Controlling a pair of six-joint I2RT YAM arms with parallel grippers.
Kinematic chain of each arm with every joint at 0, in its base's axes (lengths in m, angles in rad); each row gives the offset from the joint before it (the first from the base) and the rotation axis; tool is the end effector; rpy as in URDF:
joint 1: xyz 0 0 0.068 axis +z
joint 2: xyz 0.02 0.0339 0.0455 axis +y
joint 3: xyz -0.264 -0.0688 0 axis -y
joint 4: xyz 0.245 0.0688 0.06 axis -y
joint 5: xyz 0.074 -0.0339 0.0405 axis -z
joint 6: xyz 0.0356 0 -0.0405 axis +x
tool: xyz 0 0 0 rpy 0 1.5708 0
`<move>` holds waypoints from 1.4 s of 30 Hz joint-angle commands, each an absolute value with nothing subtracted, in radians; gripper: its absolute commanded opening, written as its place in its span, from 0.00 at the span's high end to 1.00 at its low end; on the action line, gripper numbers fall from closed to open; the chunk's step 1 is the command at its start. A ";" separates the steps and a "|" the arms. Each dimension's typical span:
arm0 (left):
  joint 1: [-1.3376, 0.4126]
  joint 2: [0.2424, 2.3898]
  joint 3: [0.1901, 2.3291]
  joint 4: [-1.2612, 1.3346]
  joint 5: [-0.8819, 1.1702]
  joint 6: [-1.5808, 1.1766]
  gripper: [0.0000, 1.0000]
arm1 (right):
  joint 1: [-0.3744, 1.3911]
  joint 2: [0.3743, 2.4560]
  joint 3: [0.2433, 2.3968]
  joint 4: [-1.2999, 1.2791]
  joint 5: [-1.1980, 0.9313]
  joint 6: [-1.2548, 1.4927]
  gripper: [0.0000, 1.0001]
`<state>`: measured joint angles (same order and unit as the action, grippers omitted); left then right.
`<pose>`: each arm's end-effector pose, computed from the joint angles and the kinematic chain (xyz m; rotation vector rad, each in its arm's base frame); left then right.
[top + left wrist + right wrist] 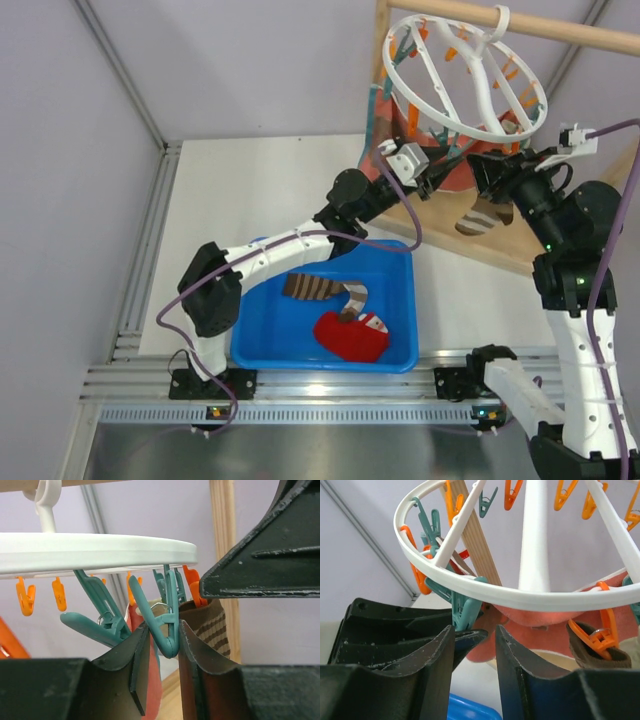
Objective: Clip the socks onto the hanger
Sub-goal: Open the clamp at the hanger.
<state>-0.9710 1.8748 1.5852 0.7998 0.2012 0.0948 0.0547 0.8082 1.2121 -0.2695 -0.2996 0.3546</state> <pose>0.2459 -0.3721 0.4061 0.7202 0.8492 -0.8943 0.1456 0.0185 0.4703 -0.0309 1.4654 0.5493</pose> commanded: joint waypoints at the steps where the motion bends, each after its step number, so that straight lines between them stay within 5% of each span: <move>1: -1.015 1.832 1.563 0.778 0.206 0.222 0.99 | 0.043 0.818 1.224 -0.167 -0.322 0.428 0.63; 19: -1.051 1.838 1.548 0.775 0.167 0.373 1.00 | 0.046 0.899 1.187 -0.104 -0.284 0.462 0.65; 25: -1.071 1.832 1.520 0.779 0.164 0.457 0.96 | 0.046 0.916 1.192 -0.098 -0.279 0.466 0.77; 29: -1.078 1.822 1.499 0.790 0.163 0.476 0.90 | 0.051 0.920 1.195 -0.094 -0.290 0.459 0.89; 33: -1.077 1.789 1.476 0.793 0.167 0.430 0.68 | 0.052 0.914 1.193 -0.094 -0.307 0.433 0.98; 42: -1.069 1.746 1.489 0.733 0.173 0.281 0.52 | 0.051 0.891 1.173 -0.078 -0.367 0.347 1.00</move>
